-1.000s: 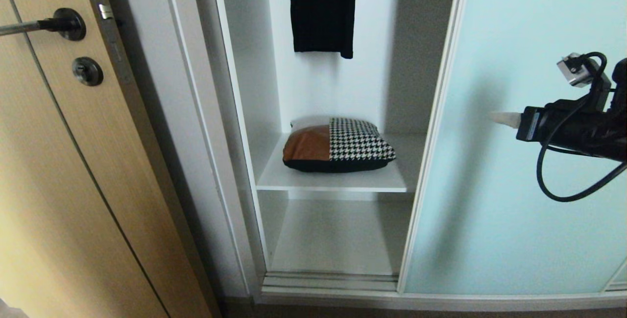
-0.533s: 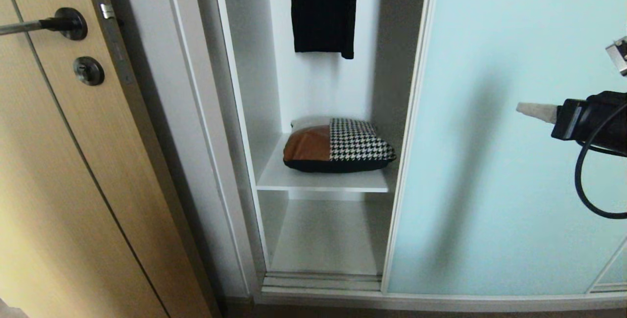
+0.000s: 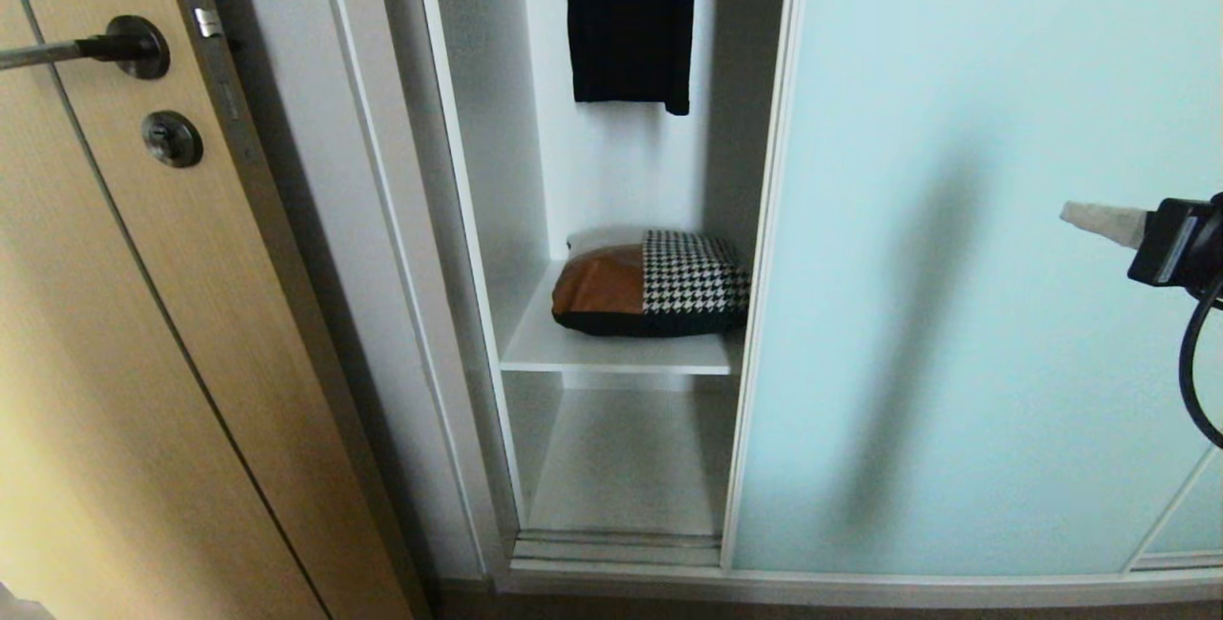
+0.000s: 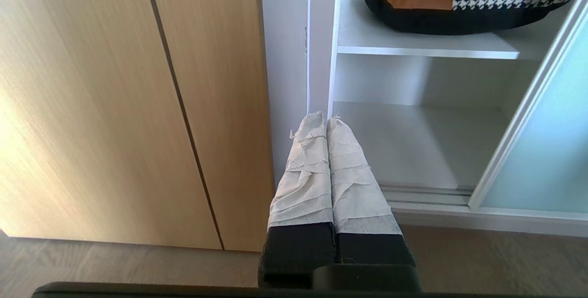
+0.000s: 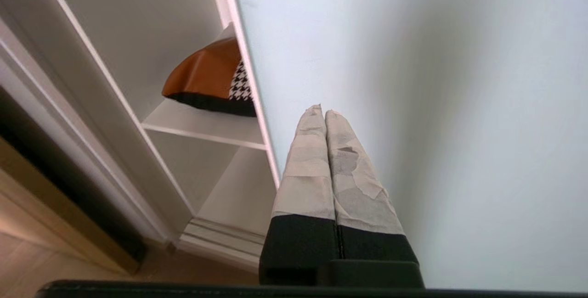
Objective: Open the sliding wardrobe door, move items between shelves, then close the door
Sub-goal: Close the door
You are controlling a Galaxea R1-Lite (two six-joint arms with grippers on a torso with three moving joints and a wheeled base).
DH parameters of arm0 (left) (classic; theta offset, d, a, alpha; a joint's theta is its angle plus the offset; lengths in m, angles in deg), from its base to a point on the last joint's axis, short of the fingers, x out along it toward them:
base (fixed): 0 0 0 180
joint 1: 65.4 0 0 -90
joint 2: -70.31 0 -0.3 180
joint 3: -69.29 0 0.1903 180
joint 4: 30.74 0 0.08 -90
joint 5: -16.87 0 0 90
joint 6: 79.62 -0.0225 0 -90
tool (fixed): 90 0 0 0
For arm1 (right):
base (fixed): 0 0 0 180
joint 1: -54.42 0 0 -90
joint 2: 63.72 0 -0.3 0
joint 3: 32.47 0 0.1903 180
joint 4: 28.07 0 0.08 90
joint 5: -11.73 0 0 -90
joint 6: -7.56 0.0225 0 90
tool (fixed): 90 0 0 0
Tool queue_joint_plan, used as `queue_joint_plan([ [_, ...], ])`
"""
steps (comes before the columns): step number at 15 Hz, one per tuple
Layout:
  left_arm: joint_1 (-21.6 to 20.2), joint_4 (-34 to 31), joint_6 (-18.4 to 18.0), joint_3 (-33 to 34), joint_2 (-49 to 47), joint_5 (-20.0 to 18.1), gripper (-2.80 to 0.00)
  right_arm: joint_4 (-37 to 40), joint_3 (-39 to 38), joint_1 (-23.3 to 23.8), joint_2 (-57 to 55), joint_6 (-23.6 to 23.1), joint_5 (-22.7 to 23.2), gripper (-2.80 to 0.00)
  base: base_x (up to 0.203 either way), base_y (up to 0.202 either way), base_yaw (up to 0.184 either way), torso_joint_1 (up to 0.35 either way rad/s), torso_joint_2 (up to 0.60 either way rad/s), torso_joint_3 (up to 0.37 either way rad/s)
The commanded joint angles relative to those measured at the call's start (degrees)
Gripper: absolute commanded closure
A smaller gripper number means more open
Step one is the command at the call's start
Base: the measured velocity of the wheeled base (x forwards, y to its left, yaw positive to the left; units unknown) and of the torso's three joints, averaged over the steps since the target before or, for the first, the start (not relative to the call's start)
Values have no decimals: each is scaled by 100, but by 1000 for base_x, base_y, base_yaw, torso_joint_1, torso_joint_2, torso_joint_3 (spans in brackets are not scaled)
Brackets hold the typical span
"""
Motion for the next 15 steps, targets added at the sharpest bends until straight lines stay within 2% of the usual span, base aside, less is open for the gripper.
queue_joint_plan([
  [1, 1, 4, -4, 9, -7, 1, 0, 61, -63, -30, 178, 10, -48, 0, 0, 0, 0, 0, 0, 0],
  [7, 1, 4, 0, 9, -7, 1, 0, 110, -464, -583, 454, 5, -65, 0, 0, 0, 0, 0, 0, 0],
  [9, 1, 4, 5, 9, -7, 1, 0, 127, -446, -984, 377, 9, -65, 0, 0, 0, 0, 0, 0, 0],
  [15, 1, 4, 5, 9, -7, 1, 0, -25, 427, -1717, -1096, 10, -308, 0, 0, 0, 0, 0, 0, 0],
])
